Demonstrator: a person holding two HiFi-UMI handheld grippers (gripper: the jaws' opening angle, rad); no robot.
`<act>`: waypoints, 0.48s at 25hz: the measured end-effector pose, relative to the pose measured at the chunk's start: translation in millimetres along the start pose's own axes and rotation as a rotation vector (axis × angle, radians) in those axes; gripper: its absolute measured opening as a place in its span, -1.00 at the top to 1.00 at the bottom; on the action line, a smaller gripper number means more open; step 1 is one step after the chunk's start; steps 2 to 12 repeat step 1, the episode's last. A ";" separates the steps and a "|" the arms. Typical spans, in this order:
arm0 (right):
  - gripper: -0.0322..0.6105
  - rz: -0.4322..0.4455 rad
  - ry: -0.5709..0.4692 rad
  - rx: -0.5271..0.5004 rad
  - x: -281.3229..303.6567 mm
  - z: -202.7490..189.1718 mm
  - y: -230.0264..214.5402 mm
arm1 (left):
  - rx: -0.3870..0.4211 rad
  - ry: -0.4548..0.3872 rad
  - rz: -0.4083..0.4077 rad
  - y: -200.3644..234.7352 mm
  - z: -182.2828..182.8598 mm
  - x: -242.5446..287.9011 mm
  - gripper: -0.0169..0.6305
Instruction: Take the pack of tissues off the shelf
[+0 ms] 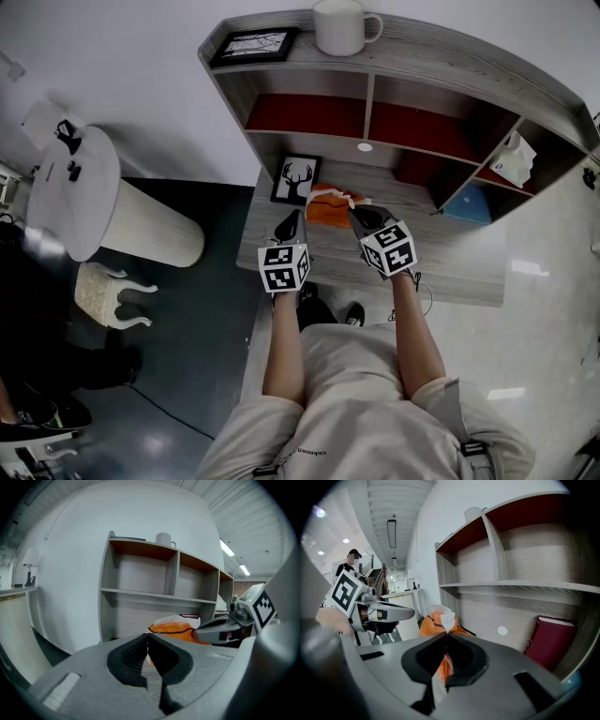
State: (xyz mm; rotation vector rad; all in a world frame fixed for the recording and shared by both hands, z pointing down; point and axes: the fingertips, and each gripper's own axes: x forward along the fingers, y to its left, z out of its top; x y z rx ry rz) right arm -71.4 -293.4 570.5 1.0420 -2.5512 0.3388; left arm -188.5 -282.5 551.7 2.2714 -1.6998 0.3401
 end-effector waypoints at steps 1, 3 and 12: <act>0.84 -0.001 -0.001 0.001 -0.6 0.3 -0.6 | 0.000 0.000 0.000 -0.1 0.5 0.2 0.92; 0.84 -0.001 -0.001 0.001 -0.6 0.3 -0.6 | 0.000 0.000 0.000 -0.1 0.5 0.2 0.92; 0.84 -0.001 -0.001 0.001 -0.6 0.3 -0.6 | 0.000 0.000 0.000 -0.1 0.5 0.2 0.92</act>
